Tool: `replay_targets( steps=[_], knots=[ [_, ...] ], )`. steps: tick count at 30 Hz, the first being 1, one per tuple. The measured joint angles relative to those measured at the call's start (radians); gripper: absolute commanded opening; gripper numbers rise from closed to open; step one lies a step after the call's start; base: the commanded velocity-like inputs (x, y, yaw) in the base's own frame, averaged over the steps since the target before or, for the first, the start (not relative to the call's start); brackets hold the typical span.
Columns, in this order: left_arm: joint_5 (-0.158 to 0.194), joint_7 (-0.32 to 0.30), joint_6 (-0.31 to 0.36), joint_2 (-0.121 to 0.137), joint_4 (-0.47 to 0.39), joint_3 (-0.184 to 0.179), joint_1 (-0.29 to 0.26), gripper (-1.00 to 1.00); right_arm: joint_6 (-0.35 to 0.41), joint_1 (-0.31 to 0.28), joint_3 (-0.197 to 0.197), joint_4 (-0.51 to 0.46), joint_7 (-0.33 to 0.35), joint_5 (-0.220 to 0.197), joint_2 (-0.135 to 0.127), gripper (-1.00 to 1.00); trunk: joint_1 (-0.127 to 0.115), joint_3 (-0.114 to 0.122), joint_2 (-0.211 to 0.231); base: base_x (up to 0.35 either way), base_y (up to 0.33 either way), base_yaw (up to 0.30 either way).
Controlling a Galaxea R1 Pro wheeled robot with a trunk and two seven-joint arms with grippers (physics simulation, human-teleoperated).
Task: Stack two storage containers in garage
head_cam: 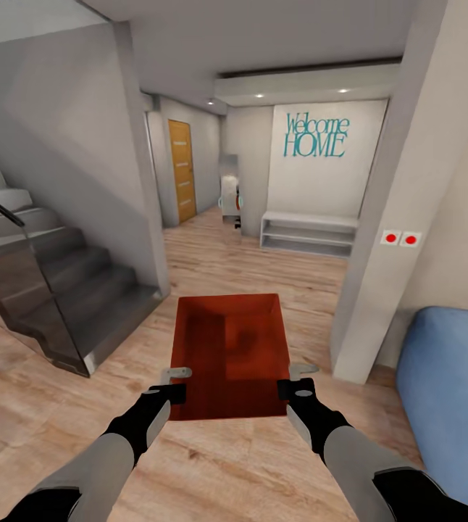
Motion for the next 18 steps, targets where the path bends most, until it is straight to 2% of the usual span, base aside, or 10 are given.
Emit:
replay_targets(
  steps=[18],
  knots=[
    [0.001, 0.0, -0.004, 0.0, 0.003, 0.0, 0.0, -1.0, 0.0, 0.0, 0.002, 0.0, 0.0, 0.0, -0.001, -1.0, 0.0, 0.0, 0.0, 0.322, 0.0, 0.0]
  ],
)
